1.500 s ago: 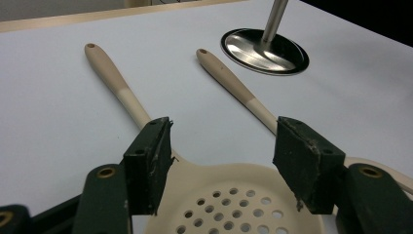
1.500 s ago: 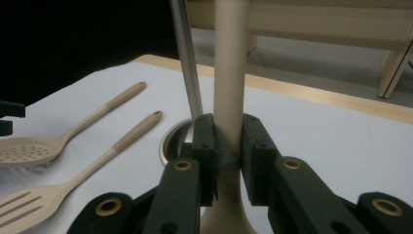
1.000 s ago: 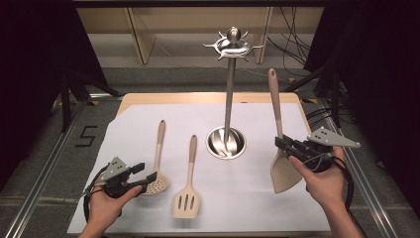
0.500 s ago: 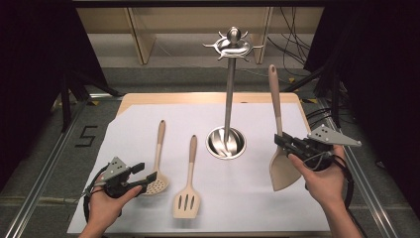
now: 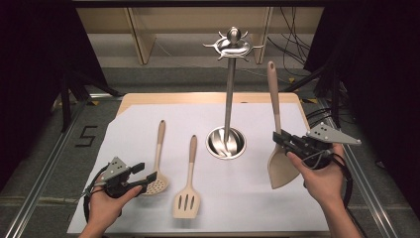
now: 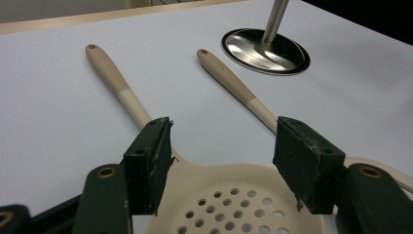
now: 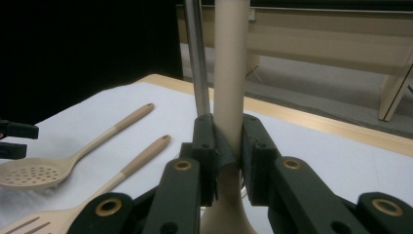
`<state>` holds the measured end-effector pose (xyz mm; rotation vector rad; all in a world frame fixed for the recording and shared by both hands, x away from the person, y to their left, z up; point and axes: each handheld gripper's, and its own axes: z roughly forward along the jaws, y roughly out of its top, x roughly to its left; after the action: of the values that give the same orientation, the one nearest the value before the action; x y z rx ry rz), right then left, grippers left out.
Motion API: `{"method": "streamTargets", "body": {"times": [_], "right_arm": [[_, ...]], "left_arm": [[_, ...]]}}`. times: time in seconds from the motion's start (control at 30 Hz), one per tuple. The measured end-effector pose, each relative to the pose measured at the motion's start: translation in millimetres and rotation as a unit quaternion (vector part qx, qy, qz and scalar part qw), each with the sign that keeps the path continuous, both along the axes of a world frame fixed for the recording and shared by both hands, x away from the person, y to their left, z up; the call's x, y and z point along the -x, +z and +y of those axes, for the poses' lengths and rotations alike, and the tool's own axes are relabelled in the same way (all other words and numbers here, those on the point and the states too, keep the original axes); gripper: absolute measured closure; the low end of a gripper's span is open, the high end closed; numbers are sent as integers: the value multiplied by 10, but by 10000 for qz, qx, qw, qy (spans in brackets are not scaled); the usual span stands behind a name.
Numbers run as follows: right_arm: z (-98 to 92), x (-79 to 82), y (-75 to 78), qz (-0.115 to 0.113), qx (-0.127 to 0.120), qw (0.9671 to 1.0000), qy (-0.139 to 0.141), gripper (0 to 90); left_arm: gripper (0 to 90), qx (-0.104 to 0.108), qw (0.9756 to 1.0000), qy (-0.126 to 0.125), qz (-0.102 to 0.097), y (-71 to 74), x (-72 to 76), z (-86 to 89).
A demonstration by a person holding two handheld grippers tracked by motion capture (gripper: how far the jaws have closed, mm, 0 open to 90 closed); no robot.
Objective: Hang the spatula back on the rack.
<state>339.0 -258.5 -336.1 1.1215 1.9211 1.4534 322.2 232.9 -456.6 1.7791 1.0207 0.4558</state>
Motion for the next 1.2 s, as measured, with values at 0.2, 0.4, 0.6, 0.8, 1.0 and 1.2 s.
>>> {"method": "streamTargets", "body": {"times": [0.2,0.4,0.6,0.8,1.0,1.2], "right_arm": [[25,13,20,-23,-33,10000,-76,791],[55,21,48,-22,-28,10000,88,791],[81,14,64,-165,-12,9997,206,791],[92,27,94,-235,36,9996,179,791],[136,41,113,-229,-27,9995,210,791],[168,58,127,-315,-13,9992,251,791]], "left_arm": [[384,1,10000,-2,2,0,0,0],[384,-28,10000,-14,-2,1,2,2],[384,-1,10000,-4,7,1,3,-1],[384,-19,10000,-13,-7,2,1,3],[385,-28,10000,16,-2,6,6,1],[385,-13,10000,-1,-7,4,4,0]]}}
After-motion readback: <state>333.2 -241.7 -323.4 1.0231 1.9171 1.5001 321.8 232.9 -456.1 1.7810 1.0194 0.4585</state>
